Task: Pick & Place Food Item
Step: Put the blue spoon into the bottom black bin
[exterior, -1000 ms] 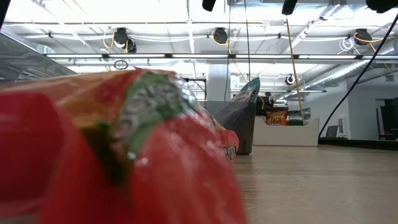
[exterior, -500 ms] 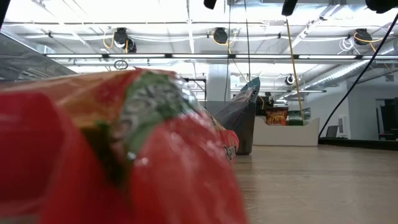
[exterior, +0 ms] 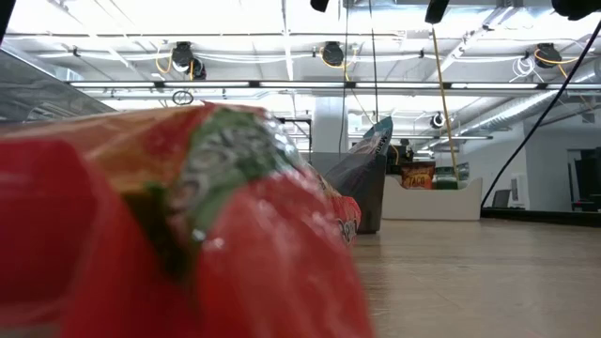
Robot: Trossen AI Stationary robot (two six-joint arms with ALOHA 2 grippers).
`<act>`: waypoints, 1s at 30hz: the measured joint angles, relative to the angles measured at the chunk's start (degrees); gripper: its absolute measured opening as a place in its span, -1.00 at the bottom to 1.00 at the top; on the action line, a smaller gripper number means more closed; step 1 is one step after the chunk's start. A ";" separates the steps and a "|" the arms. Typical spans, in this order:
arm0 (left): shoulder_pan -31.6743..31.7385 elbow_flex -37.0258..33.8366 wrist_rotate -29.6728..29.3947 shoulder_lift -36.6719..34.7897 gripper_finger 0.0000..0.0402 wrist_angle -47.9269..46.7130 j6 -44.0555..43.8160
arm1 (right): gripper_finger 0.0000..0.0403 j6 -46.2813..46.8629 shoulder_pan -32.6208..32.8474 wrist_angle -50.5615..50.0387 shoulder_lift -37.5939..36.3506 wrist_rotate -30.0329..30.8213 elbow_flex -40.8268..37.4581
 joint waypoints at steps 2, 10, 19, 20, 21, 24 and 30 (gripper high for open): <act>0.15 0.00 0.20 0.00 -0.92 0.11 -0.18 | -0.85 -0.04 0.00 0.03 -0.02 -0.10 0.00; 0.31 0.00 0.32 -0.71 -0.97 0.27 0.53 | -0.51 -0.46 -0.18 0.71 -1.13 -2.60 0.00; 0.42 -0.02 0.89 -3.17 -0.97 -2.73 1.51 | -0.04 -3.15 -2.26 0.14 -7.93 -3.27 0.00; 0.35 -0.07 0.97 -4.06 -0.97 -4.55 1.73 | -0.01 -3.81 -2.36 -0.31 -8.91 -3.19 0.00; 0.38 -0.07 1.04 -5.06 -0.97 -5.53 1.78 | 0.02 -4.52 -2.50 -0.72 -9.89 -3.19 0.00; -0.04 -0.04 0.87 -9.37 -0.97 -12.28 2.40 | 0.08 -6.09 -2.58 -2.73 -12.83 -3.11 0.00; -3.05 0.04 -1.19 -18.84 -0.97 -23.77 2.45 | 0.11 -6.27 -2.58 -4.45 -16.33 -3.04 0.00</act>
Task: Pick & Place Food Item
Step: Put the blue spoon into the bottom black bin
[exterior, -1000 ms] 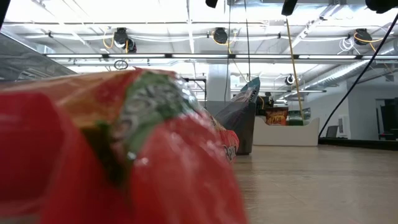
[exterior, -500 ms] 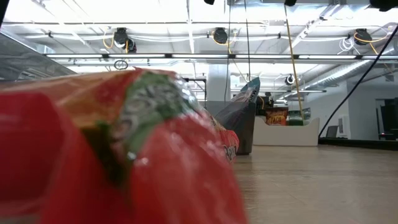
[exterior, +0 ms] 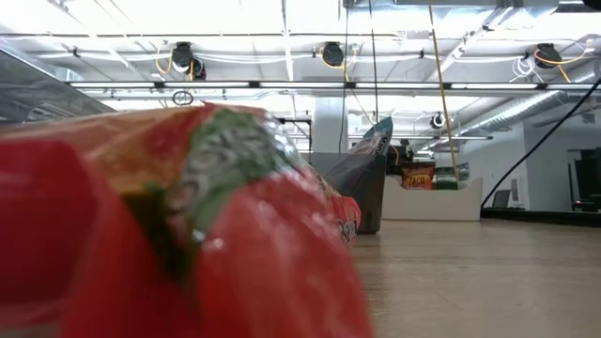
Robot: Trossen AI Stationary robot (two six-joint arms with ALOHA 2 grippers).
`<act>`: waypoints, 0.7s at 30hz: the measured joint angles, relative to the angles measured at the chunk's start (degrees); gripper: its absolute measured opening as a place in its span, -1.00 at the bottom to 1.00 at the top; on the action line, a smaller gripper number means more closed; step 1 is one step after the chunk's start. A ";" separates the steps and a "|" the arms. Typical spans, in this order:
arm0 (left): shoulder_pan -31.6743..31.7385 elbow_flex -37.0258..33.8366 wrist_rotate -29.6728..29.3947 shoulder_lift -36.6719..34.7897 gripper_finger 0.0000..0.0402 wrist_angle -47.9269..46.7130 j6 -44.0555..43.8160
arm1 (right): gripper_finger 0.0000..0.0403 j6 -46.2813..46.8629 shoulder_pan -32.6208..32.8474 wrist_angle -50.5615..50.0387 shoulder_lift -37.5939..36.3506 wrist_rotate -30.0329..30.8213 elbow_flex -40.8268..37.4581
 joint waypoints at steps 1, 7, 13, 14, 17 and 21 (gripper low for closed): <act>-0.91 0.00 -0.48 -1.71 -0.97 -3.01 -0.81 | 0.10 0.00 0.00 -0.34 -0.19 0.02 0.00; -8.30 -0.02 -5.86 -8.08 -0.97 -16.51 -9.50 | 0.08 0.00 0.00 -3.13 -0.63 0.13 -0.01; -16.53 -0.04 -7.78 -8.56 -0.97 -24.70 -21.22 | 0.10 1.21 0.02 -6.92 -0.52 0.11 -0.02; -18.04 -0.04 -7.80 -8.55 -0.97 -25.81 -23.38 | 0.10 1.63 0.02 -7.79 -0.52 0.05 -0.02; -21.66 -0.02 -7.72 -7.64 -0.97 -27.47 -28.67 | 0.08 3.27 0.02 -9.59 -0.52 0.04 -0.02; -25.71 -0.11 -7.71 -5.75 -0.97 -29.35 -34.89 | 0.07 5.25 0.02 -11.86 -0.52 0.02 -0.02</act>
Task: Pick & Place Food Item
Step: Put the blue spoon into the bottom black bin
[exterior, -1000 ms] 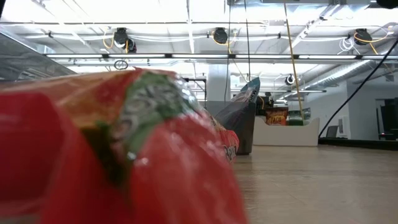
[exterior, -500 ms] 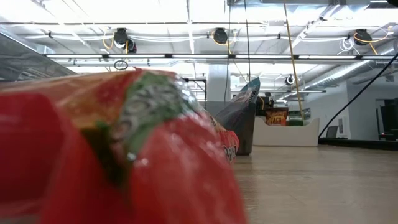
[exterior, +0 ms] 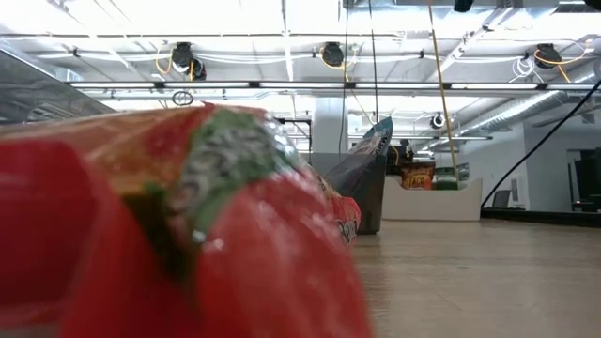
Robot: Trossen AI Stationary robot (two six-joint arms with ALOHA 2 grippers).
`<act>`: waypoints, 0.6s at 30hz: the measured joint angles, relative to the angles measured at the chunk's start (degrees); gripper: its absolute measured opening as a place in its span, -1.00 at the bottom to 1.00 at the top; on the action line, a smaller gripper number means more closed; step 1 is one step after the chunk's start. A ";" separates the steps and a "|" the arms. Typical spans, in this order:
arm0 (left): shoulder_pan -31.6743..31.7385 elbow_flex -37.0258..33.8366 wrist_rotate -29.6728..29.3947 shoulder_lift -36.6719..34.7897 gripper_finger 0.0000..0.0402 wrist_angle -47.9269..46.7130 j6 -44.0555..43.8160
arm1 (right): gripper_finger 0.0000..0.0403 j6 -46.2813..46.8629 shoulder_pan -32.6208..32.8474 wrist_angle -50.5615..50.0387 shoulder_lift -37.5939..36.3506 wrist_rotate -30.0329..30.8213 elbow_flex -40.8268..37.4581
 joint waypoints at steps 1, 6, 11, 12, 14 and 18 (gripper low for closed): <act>-0.84 0.01 0.01 0.31 -0.97 -0.14 -1.56 | 0.07 0.16 -0.01 -0.61 0.00 0.00 0.00; -4.22 0.08 5.32 3.62 -0.97 -4.01 -8.74 | 0.09 0.84 0.00 -2.62 0.22 0.00 0.00; -4.25 0.07 17.33 8.49 -0.97 -10.01 -11.56 | 0.07 1.44 0.00 -3.26 0.53 -0.02 0.00; -4.02 0.06 19.83 9.53 -0.97 -11.19 -11.49 | 0.06 1.44 0.00 -3.29 0.60 -0.02 0.00; -3.35 0.06 24.26 11.37 -0.97 -12.86 -10.44 | 0.06 1.46 0.00 -3.23 0.80 -0.01 0.00; -2.44 0.06 29.09 14.12 -0.97 -14.95 -5.69 | 0.06 1.84 0.00 -3.32 0.92 -0.02 0.00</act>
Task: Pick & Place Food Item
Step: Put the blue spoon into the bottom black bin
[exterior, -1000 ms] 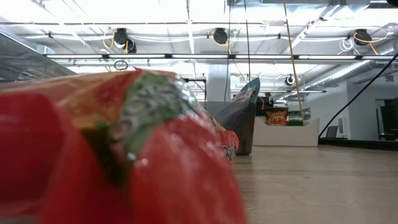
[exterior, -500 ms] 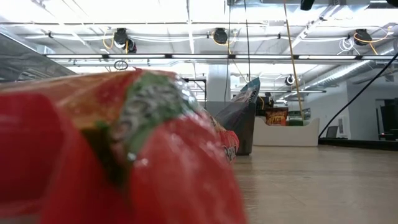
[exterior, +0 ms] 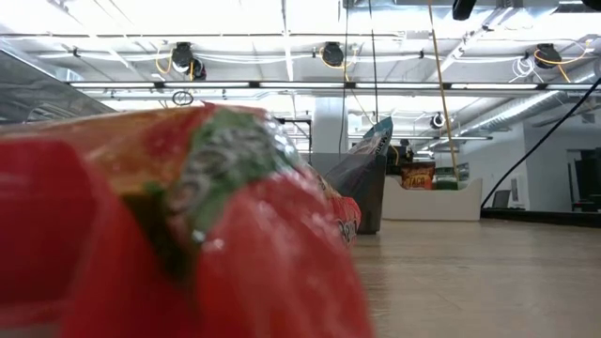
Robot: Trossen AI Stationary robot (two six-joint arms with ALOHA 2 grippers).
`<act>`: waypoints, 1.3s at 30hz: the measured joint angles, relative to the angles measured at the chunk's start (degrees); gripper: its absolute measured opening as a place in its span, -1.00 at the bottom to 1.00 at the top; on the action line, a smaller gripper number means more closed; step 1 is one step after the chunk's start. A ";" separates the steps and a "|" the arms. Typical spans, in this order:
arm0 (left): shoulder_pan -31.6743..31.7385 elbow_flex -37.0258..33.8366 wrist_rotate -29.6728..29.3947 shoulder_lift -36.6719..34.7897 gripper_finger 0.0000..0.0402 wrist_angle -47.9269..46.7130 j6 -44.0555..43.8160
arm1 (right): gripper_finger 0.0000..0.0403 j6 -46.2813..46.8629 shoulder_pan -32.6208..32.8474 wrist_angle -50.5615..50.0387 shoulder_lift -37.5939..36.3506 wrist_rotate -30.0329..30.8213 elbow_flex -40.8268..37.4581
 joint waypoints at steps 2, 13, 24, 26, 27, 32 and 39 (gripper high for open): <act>0.51 0.00 1.14 1.06 -0.97 -0.86 3.35 | 0.05 0.95 0.00 -0.12 0.04 0.00 0.00; 1.89 -3.24 0.04 1.69 -0.97 -9.40 14.14 | 0.05 3.70 0.13 -1.79 0.24 -0.42 0.00; -0.11 -22.82 -0.69 -13.16 -0.95 5.41 9.72 | 0.04 0.65 0.00 -2.68 0.26 5.05 0.00; -0.56 -26.71 -0.74 -16.61 -0.97 7.96 8.76 | 0.04 -0.60 -0.02 -2.96 0.26 7.52 0.00; -0.77 -28.55 -0.74 -18.33 -0.97 9.16 8.24 | 0.04 -1.21 -0.04 -3.09 0.26 8.65 0.00; -1.53 -37.41 -0.67 -24.19 -0.95 16.60 7.23 | 0.04 -2.15 -0.04 -3.80 0.26 13.19 0.00; -1.34 -44.53 -0.61 -27.04 -0.94 26.79 7.25 | 0.04 -2.00 -0.04 -4.78 0.26 15.84 -0.02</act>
